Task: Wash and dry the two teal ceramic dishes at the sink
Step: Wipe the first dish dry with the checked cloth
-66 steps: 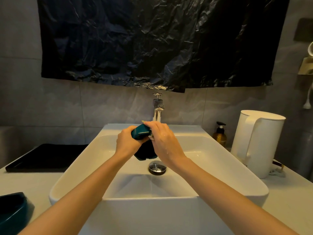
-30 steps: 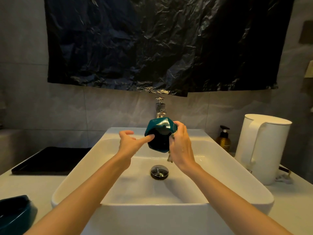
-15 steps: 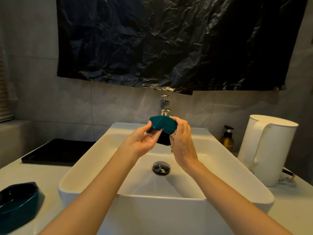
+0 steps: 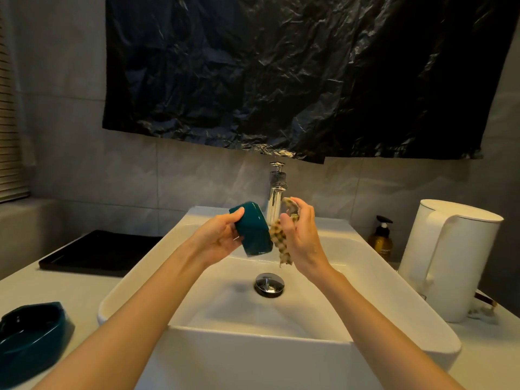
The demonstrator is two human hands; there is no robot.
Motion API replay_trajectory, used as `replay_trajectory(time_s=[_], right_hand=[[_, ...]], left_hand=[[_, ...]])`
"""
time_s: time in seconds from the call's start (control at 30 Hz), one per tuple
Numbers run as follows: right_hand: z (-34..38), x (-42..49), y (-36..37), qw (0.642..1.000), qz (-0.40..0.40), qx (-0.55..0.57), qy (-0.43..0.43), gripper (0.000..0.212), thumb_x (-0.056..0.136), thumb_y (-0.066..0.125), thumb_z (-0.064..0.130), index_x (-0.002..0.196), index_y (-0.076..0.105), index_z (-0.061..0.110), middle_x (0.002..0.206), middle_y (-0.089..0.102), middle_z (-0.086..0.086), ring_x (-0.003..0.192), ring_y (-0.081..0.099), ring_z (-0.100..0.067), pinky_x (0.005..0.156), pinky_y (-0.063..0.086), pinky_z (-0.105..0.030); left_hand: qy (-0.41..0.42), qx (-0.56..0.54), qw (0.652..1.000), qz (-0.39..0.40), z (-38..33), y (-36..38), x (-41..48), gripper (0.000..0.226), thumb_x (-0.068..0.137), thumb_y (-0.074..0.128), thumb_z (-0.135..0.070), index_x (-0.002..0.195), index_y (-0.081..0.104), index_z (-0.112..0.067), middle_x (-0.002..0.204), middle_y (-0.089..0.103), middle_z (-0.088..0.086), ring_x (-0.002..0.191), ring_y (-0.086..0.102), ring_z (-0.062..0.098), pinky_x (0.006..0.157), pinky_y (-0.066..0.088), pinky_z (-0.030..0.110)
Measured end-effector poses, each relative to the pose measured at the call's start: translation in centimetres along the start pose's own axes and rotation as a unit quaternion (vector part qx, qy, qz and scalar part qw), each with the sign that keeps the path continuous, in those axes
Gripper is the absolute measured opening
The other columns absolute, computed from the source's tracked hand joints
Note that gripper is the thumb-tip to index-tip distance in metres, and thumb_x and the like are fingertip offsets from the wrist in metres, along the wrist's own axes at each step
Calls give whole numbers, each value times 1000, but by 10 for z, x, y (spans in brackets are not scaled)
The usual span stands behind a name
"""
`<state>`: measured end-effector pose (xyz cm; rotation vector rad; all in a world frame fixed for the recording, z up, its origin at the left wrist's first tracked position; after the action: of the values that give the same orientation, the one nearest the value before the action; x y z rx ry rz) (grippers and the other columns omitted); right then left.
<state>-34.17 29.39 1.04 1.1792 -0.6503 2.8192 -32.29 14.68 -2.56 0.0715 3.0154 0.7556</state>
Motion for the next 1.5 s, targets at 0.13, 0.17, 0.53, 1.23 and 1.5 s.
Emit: replay_trajectory(time_s=[0.13, 0.17, 0.53, 1.23, 1.5], right_hand=[[-6, 2, 5, 998, 25, 39, 34, 48, 92, 31, 37, 139, 32, 24, 133, 39, -1, 120, 44, -18, 96, 45, -29], [-4, 1, 5, 998, 29, 52, 31, 40, 98, 35, 27, 138, 31, 25, 131, 42, -3, 115, 48, -17, 90, 48, -24], [22, -10, 7, 994, 23, -9, -105, 38, 87, 64, 9, 123, 56, 17, 103, 57, 7, 96, 57, -6, 78, 52, -15], [55, -22, 20, 944, 23, -145, -295, 52, 78, 63, -8, 127, 59, 9, 131, 57, 1, 97, 55, -20, 89, 45, -21], [61, -28, 23, 929, 44, -170, -324, 51, 84, 60, -6, 131, 55, 11, 135, 55, 2, 97, 53, -20, 91, 43, -18]], left_hand=[[-4, 88, 996, -5, 3, -2, 5, 23, 94, 53, -19, 116, 51, -12, 114, 62, 12, 102, 61, 24, 75, 53, 28], [-4, 101, 995, -8, 4, -1, 6, 20, 94, 52, -20, 113, 52, -13, 113, 62, 10, 100, 61, 23, 74, 53, 27], [58, 158, 984, -58, -1, -2, 10, 22, 100, 38, -31, 106, 52, -16, 98, 60, 4, 91, 58, 16, 74, 50, 26], [88, 200, 969, -111, -3, -17, 15, 32, 98, 40, -36, 101, 62, -13, 101, 66, 14, 97, 60, 25, 87, 49, 37], [62, 173, 980, -73, -4, -16, 12, 35, 98, 40, -38, 108, 61, -12, 102, 65, 15, 93, 60, 23, 78, 50, 33]])
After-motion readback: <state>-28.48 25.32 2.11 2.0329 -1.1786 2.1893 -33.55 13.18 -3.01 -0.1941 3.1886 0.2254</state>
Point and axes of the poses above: each hand's wrist, its own x-axis towards the middle knuckle, its own y-axis out of the palm, z = x × y, the point moved 9 cm from there along x, towards the middle knuckle
